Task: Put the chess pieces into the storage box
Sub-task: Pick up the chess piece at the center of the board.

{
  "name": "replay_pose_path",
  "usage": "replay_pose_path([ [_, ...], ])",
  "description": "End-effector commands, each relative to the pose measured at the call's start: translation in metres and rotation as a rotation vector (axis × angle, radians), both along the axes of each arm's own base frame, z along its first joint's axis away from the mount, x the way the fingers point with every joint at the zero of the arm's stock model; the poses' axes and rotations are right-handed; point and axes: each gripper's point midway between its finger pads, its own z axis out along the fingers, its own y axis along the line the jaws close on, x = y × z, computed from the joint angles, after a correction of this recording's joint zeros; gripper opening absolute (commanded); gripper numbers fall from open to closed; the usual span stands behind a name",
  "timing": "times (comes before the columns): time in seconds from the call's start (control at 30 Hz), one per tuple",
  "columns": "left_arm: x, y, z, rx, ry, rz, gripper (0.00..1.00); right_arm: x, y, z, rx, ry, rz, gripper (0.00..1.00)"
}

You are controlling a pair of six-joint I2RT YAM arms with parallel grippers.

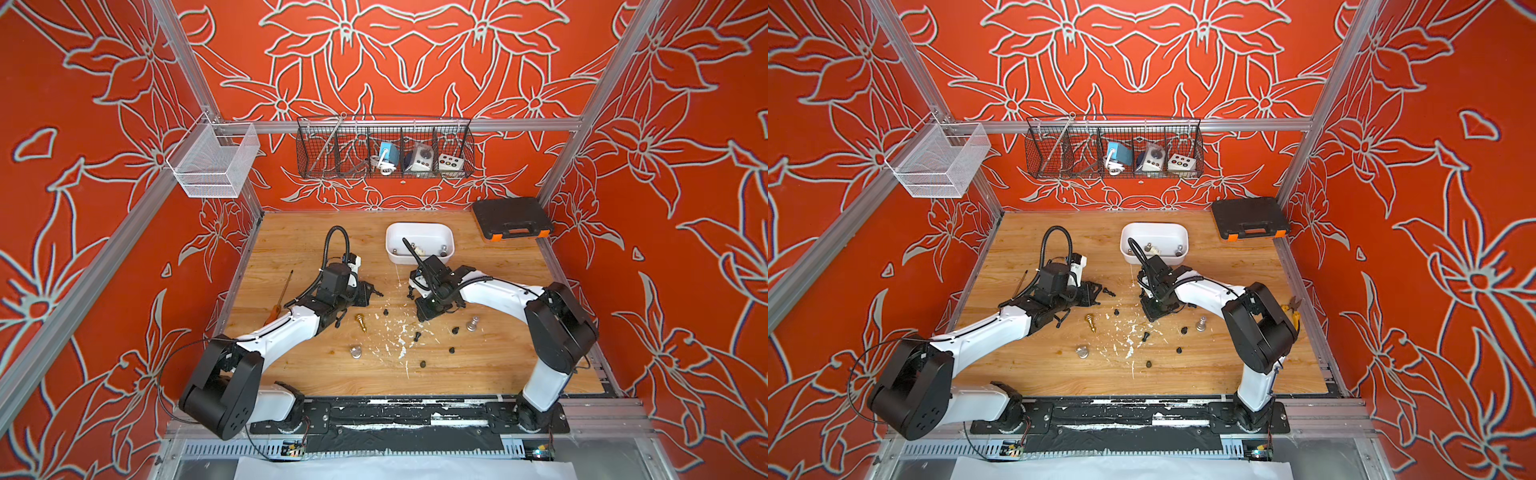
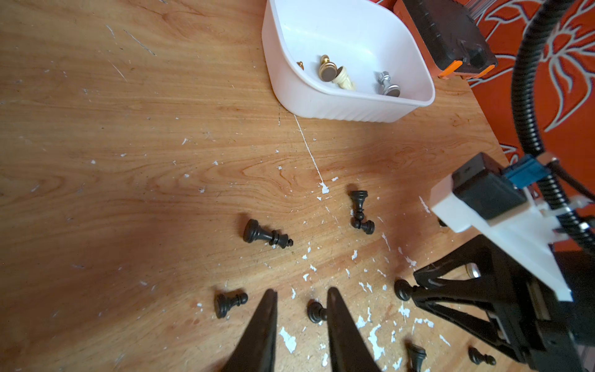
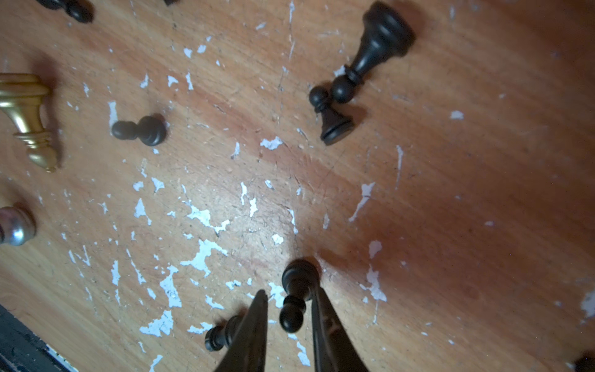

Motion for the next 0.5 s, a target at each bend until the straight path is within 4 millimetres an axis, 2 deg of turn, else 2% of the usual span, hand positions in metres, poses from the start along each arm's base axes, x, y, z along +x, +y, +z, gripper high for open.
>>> replay_pose_path([
  [0.0, 0.0029, -0.0011, -0.0005, -0.016, 0.005, 0.005, 0.28, 0.0006, 0.0017, -0.0004, -0.019, 0.000, 0.016, 0.25],
  [0.47, 0.0043, -0.0015, -0.0050, -0.011, 0.017, 0.006, 0.28, -0.0036, -0.0050, -0.0056, -0.053, 0.010, 0.028, 0.21],
])
